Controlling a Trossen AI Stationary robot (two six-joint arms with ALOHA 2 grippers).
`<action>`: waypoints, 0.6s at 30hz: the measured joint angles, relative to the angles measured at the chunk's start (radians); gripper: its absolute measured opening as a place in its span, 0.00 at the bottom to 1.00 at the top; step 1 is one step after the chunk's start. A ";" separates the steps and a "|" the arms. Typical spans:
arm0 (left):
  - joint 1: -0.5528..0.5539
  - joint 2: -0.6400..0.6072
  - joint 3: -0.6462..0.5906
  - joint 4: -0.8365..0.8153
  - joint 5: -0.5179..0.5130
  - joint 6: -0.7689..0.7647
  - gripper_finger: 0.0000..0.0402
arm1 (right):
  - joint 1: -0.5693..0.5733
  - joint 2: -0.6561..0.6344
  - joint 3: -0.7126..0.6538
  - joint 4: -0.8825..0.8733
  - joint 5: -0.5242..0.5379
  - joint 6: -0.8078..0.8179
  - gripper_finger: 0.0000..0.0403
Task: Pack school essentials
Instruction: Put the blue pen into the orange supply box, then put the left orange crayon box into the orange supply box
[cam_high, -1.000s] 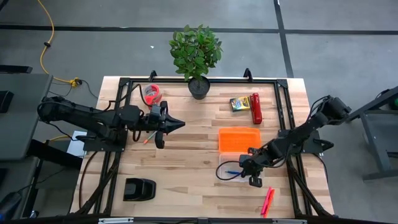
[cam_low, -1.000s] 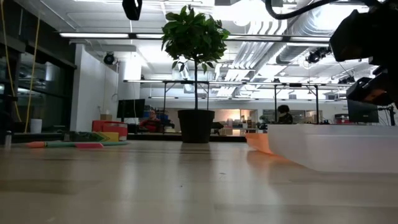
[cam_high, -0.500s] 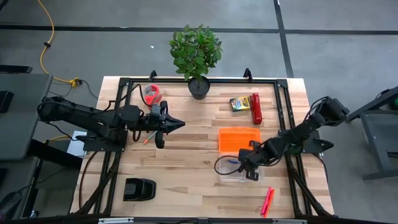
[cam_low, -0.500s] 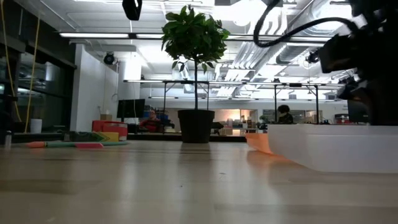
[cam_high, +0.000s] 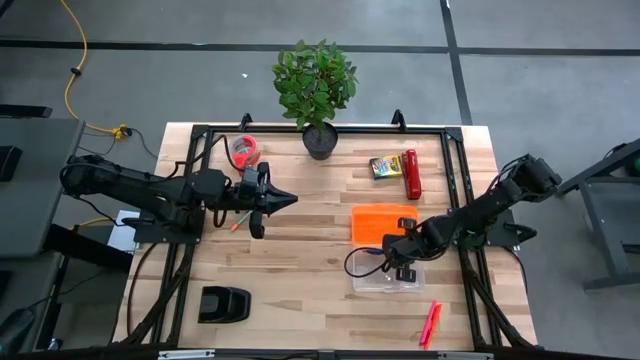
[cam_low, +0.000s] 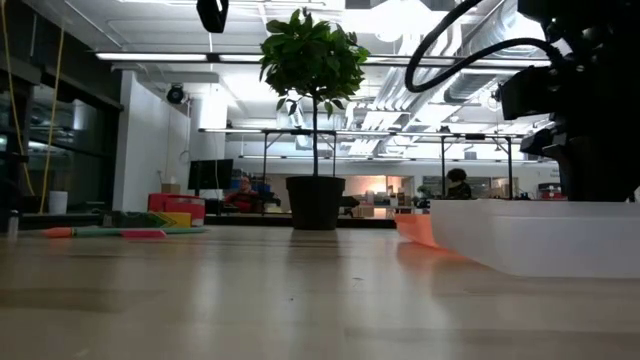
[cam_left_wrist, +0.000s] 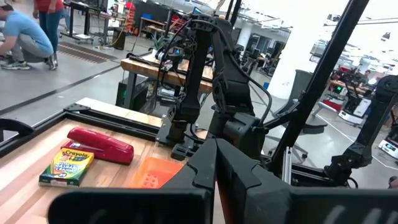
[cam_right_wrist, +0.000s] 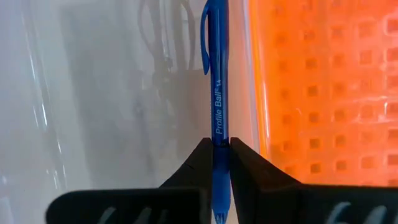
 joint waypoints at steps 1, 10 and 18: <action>0.000 0.000 0.000 0.000 0.000 0.000 0.00 | 0.000 0.000 0.000 0.000 0.010 0.008 0.06; 0.000 0.000 0.000 0.000 -0.009 0.008 0.00 | 0.000 0.000 0.000 0.001 0.020 0.043 0.17; 0.000 0.000 0.000 0.000 -0.010 0.008 0.00 | 0.000 0.000 0.015 -0.025 0.004 0.086 0.25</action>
